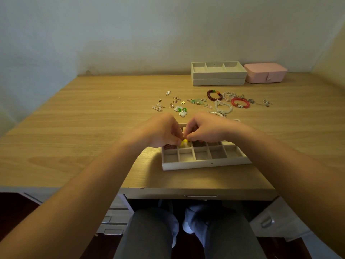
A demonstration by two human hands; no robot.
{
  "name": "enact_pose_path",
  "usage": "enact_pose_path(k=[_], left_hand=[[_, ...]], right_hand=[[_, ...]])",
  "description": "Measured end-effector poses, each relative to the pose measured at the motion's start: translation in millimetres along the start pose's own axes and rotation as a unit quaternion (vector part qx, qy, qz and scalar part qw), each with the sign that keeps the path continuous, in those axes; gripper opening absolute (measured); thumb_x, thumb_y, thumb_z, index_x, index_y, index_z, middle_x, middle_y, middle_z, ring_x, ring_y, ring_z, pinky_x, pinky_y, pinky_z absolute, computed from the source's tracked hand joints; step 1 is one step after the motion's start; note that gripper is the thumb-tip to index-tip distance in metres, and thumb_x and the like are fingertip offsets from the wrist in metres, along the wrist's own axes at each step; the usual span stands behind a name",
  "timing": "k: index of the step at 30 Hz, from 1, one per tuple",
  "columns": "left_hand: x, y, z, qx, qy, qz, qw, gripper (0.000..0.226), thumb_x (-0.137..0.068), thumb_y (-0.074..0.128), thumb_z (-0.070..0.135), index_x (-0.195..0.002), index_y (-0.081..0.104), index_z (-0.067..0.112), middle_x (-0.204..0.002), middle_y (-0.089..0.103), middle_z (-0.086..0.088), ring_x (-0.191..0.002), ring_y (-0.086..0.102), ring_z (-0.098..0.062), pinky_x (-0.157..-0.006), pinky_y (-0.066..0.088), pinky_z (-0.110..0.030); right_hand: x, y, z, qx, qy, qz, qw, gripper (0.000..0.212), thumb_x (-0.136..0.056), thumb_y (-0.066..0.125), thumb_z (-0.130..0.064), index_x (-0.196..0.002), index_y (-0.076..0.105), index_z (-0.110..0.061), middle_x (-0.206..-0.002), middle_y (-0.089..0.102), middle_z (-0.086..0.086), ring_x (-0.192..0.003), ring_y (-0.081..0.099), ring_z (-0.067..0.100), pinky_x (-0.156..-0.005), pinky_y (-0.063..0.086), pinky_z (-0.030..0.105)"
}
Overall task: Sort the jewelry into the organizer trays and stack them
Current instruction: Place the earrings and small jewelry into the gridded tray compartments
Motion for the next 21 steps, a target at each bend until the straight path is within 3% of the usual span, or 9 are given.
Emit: enact_pose_path(k=[2,4,6,8,13,16,21], left_hand=[[0,-2,-4,0.040,-0.007,0.010,0.999,0.011,-0.091,0.071,0.018,-0.099,0.078,0.019,-0.078,0.070,0.005,-0.070,0.061,-0.011,-0.050,0.042,-0.015],[-1,-4,-8,0.075,-0.016,0.020,0.997,0.012,-0.094,0.067,0.015,-0.092,0.077,0.020,-0.073,0.070,0.004,-0.063,0.061,-0.011,-0.042,0.037,-0.011],[-1,-3,-7,0.070,-0.010,0.024,0.997,0.011,-0.093,0.068,0.015,-0.088,0.076,0.023,-0.074,0.069,0.005,-0.065,0.061,-0.010,-0.049,0.041,-0.014],[1,0,-6,0.058,-0.006,0.029,0.998,0.007,-0.090,0.073,0.018,-0.091,0.078,0.023,-0.075,0.067,0.007,-0.068,0.058,-0.007,-0.058,0.044,-0.019],[2,4,-6,0.060,-0.002,0.047,0.997,0.011,-0.085,0.077,0.018,-0.080,0.073,0.027,-0.063,0.058,0.009,-0.057,0.048,-0.003,-0.050,0.035,-0.017],[2,1,-9,0.087,-0.016,0.069,0.994,0.008,-0.089,0.072,0.019,-0.082,0.073,0.023,-0.065,0.062,0.007,-0.054,0.050,-0.003,-0.043,0.034,-0.012],[9,-3,-17,0.098,-0.025,0.128,0.987,0.010,-0.089,0.069,0.016,-0.084,0.074,0.023,-0.071,0.064,0.009,-0.075,0.060,-0.013,-0.060,0.042,-0.022]], right_hand=[[0,0,0,0.001,-0.002,0.009,1.000,0.016,-0.096,0.064,-0.018,-0.102,0.079,-0.021,-0.087,0.069,-0.011,-0.083,0.062,0.008,-0.070,0.051,0.023],[2,-1,0,-0.009,0.001,0.019,1.000,0.018,-0.097,0.061,-0.018,-0.102,0.078,-0.021,-0.087,0.069,-0.008,-0.082,0.063,0.011,-0.071,0.054,0.026],[4,-2,1,-0.029,-0.003,0.029,0.999,0.017,-0.096,0.061,-0.018,-0.098,0.077,-0.022,-0.087,0.070,-0.006,-0.081,0.063,0.011,-0.072,0.055,0.029],[5,-1,0,-0.039,-0.013,0.031,0.999,0.015,-0.095,0.063,-0.018,-0.096,0.078,-0.023,-0.084,0.068,-0.010,-0.078,0.061,0.005,-0.067,0.051,0.023],[5,3,1,-0.031,-0.021,0.022,0.999,0.015,-0.091,0.068,-0.019,-0.097,0.079,-0.026,-0.089,0.071,-0.009,-0.083,0.064,0.006,-0.068,0.052,0.022],[9,-1,2,-0.037,-0.020,0.048,0.998,0.018,-0.095,0.063,-0.017,-0.100,0.079,-0.023,-0.086,0.066,-0.014,-0.077,0.059,0.002,-0.067,0.048,0.021],[13,-1,6,-0.037,-0.016,0.079,0.996,0.020,-0.097,0.060,-0.015,-0.099,0.078,-0.023,-0.095,0.067,-0.011,-0.086,0.060,0.004,-0.075,0.051,0.024]])
Point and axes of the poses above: each hand's wrist, its own x-axis away from the middle knuckle, its own y-axis out of the palm, z = x × y, the point moved 4 cm from there along -x, towards the middle knuckle
